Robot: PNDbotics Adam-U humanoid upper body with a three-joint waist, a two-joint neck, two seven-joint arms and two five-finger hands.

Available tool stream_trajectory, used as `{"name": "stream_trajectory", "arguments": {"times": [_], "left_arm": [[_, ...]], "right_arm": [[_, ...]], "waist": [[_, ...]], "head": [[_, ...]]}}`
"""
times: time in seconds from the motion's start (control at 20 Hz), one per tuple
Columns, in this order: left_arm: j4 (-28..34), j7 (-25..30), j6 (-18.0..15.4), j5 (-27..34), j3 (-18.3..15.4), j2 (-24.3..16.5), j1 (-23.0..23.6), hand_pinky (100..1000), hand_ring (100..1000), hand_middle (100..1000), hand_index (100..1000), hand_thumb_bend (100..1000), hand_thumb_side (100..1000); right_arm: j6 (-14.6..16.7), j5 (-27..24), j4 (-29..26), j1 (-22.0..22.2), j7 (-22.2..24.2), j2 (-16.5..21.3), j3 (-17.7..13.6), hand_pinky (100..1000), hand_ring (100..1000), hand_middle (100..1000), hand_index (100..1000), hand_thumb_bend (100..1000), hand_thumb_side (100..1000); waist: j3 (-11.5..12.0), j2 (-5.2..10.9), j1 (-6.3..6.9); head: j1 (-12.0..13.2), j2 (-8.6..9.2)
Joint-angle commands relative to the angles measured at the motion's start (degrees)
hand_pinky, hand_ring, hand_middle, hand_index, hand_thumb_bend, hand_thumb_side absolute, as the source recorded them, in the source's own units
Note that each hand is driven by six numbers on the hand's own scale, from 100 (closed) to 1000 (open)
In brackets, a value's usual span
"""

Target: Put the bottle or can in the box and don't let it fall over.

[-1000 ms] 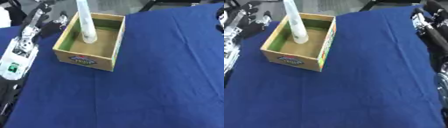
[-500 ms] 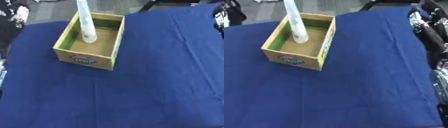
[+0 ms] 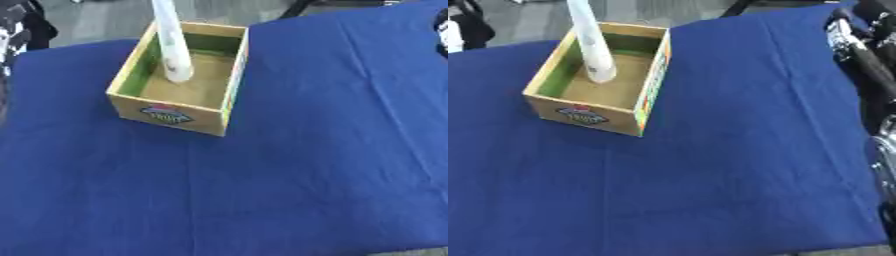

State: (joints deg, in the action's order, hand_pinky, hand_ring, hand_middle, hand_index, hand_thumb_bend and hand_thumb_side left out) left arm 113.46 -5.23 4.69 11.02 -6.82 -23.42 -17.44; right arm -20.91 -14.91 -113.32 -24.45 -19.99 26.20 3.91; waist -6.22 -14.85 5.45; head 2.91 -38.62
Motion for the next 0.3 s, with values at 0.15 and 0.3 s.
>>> {"name": "stream_trajectory", "arguments": {"times": [0.15, 0.3], "left_arm": [[1.13, -2.24, -1.97, -1.44, -2.04, 0.90, -0.04, 1000, 1000, 1000, 866, 100, 610], [1.13, -2.80, -2.19, -1.84, -2.23, 1.21, -0.25, 1000, 1000, 1000, 853, 100, 610]], "right_arm": [[0.40, 0.32, -1.27, -0.41, 0.07, 1.41, -0.49, 1000, 986, 1000, 1000, 100, 476], [0.45, 0.28, -1.27, -0.32, 0.06, 1.48, -0.48, 1000, 986, 1000, 1000, 100, 472]], "waist": [[0.30, 0.96, -0.88], [0.71, 0.90, -1.29]], "head": [[1.68, 0.44], [1.95, 0.57]]}}
